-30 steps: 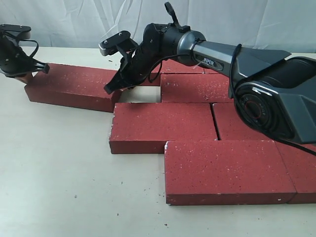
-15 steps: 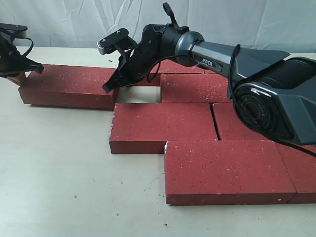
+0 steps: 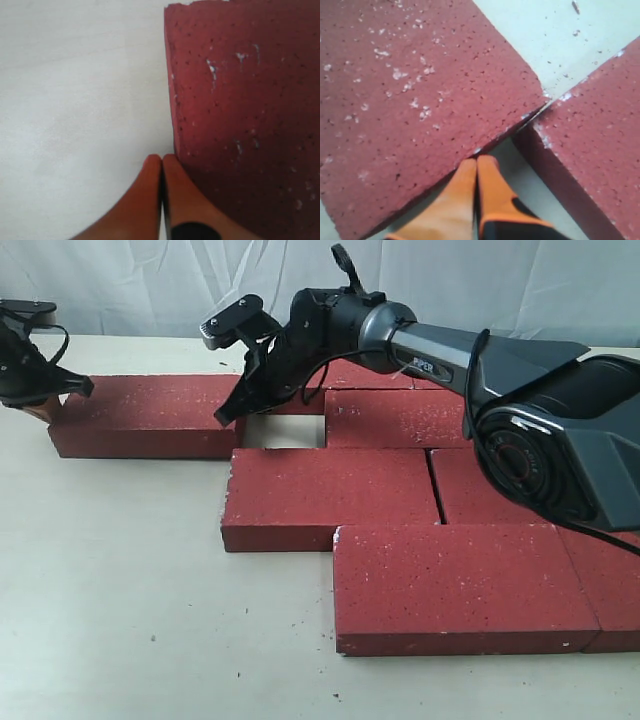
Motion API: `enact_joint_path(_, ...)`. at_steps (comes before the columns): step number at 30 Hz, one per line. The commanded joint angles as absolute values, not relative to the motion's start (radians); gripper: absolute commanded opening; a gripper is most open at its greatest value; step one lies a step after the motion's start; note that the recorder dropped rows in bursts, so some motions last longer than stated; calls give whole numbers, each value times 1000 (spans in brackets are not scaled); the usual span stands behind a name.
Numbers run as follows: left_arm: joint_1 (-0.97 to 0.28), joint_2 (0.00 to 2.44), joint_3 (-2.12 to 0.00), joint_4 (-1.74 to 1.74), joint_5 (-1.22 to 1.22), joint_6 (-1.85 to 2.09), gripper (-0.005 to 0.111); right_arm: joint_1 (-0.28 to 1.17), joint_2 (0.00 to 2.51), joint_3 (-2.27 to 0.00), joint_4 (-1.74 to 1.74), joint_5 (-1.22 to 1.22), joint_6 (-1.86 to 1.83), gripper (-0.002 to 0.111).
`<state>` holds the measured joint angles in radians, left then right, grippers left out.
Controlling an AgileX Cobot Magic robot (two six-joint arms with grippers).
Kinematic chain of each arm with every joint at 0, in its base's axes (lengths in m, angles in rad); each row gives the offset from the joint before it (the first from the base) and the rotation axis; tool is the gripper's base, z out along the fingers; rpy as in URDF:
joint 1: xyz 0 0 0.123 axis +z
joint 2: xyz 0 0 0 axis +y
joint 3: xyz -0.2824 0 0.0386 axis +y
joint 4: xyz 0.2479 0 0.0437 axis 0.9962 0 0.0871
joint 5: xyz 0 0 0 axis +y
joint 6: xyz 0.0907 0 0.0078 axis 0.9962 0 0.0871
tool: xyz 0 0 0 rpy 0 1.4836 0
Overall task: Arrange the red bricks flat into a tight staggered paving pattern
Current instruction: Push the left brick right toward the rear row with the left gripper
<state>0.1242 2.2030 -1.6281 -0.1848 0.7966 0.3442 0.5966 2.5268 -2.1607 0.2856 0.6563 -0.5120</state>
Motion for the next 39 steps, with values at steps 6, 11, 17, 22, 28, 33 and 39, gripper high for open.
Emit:
enact_joint_path(6, 117, 2203, -1606, -238, 785, 376, 0, 598, 2517, -2163, 259, 720, -516, -1)
enact_joint_path(11, 117, 2203, -1606, -243, 808, 380, 0, 598, 2517, -2163, 212, 761, -511, -1)
enact_joint_path(17, 117, 2199, -1606, -227, 832, 387, 0, 598, 2517, -2163, 217, 793, -493, -1)
enact_joint_path(22, 117, 2175, -1606, -209, 813, 389, 0, 598, 2492, -2163, 183, 819, -497, -1)
enact_joint_path(28, 127, 2140, -1606, -183, 779, 377, 0, 598, 2412, -2163, 145, 777, -471, -1)
enact_joint_path(33, 160, 2130, -1606, -198, 760, 375, 0, 598, 2399, -2163, 140, 762, -471, -1)
enact_joint_path(39, 180, 2144, -1606, -188, 783, 377, 0, 598, 2401, -2163, 138, 776, -474, -1)
